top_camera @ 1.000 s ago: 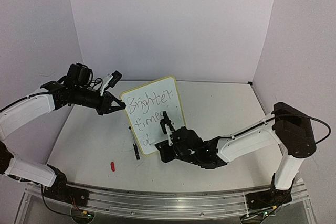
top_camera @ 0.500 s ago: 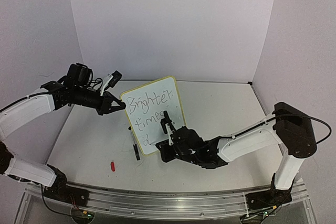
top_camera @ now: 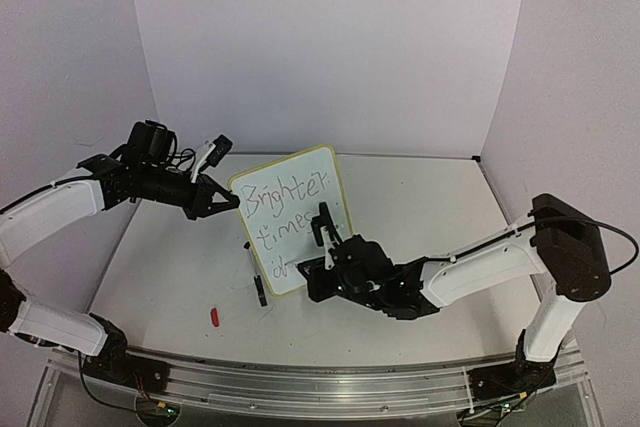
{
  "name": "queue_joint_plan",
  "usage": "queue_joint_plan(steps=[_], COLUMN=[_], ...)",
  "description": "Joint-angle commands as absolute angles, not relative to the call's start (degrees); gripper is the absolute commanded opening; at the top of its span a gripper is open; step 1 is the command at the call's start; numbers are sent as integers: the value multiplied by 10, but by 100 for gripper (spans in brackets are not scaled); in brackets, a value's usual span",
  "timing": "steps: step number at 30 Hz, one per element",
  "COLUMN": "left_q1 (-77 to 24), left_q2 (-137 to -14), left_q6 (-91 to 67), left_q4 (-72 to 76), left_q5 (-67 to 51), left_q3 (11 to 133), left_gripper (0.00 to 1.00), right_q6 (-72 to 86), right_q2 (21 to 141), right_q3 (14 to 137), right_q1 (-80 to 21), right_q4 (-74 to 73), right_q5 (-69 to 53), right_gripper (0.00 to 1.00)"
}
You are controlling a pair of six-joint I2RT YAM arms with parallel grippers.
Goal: Write a sentence on the whiteboard
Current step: Write on the whiteboard at the center of the board.
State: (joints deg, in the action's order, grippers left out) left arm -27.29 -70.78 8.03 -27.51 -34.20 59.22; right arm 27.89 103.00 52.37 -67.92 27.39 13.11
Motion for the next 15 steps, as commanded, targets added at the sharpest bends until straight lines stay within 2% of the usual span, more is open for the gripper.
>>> queue_joint_plan(steps=[1, 15], left_q1=[-273, -273], left_q2=[-708, -709], left_q6=[108, 108], left_q4=[-308, -308], left_q5=[-296, -296], left_q3=[580, 580], left_gripper=[0, 0], right_q6=[292, 308], right_q2=[1013, 1031], right_q3=[515, 507], right_q1=[-676, -676], right_q4=[269, 253], right_q5=[172, 171], right_gripper=[0, 0])
